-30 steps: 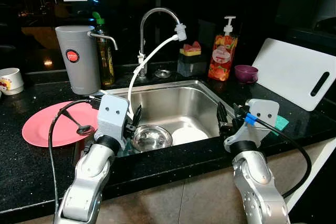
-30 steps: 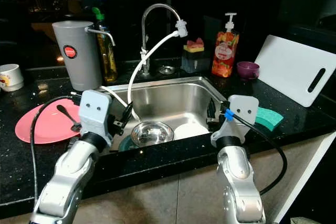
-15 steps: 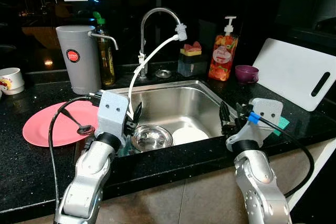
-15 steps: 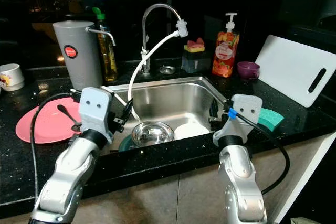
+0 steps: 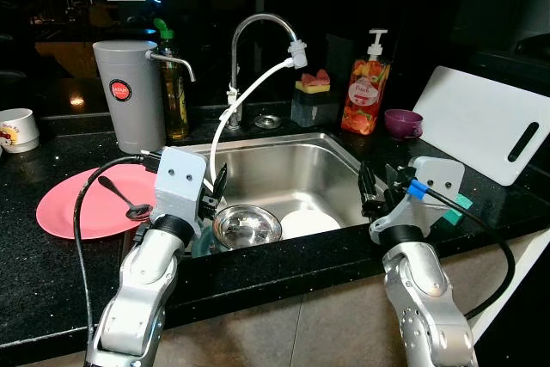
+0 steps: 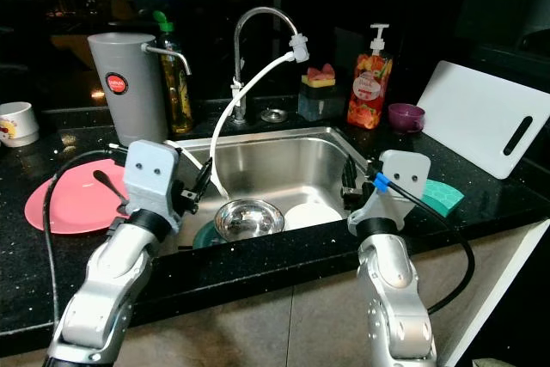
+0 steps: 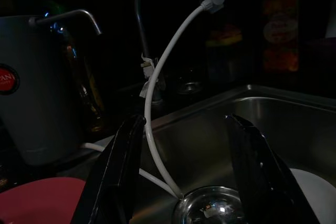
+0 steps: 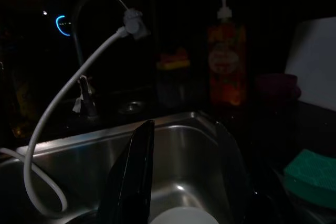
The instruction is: Kitchen organization
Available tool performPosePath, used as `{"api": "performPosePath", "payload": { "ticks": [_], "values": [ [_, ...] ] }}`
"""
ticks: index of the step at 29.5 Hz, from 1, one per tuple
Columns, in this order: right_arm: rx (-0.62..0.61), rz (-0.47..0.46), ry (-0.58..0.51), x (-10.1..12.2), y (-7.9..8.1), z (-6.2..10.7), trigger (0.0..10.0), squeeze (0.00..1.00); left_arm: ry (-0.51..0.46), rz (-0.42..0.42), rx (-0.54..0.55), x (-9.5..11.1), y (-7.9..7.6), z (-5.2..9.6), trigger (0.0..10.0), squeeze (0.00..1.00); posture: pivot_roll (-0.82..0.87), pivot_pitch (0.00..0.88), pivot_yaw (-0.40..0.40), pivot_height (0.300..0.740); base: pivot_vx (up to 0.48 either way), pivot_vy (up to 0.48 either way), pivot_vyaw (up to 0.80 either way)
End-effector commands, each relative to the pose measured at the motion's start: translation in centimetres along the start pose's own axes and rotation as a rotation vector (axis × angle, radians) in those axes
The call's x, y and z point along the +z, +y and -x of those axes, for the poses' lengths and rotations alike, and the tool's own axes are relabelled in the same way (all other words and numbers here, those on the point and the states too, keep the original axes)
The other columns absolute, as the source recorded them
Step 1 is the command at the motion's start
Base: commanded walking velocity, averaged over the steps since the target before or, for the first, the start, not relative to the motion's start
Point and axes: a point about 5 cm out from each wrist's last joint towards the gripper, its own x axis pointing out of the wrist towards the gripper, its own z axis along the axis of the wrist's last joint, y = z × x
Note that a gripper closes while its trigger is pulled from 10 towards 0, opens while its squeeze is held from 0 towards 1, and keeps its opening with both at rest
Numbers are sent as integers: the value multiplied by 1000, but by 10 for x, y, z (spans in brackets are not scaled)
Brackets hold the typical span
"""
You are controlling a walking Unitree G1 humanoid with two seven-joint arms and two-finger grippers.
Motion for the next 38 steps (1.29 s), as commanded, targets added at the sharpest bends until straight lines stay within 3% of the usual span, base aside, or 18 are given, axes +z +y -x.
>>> {"api": "performPosePath", "payload": {
  "ticks": [1, 38],
  "values": [
    [5, -8, 10, -1, 1, -2, 10000, 0, -1, -7, 3, -1, 1, 0, 10000, 0, 64, 0, -73, 740, 0, 0, 0],
    [14, -10, 13, -2, 2, -4, 10000, 0, -3, -11, 7, -2, 1, 0, 10000, 0, 74, 0, -80, 740, 0, 0, 0]
  ]
}}
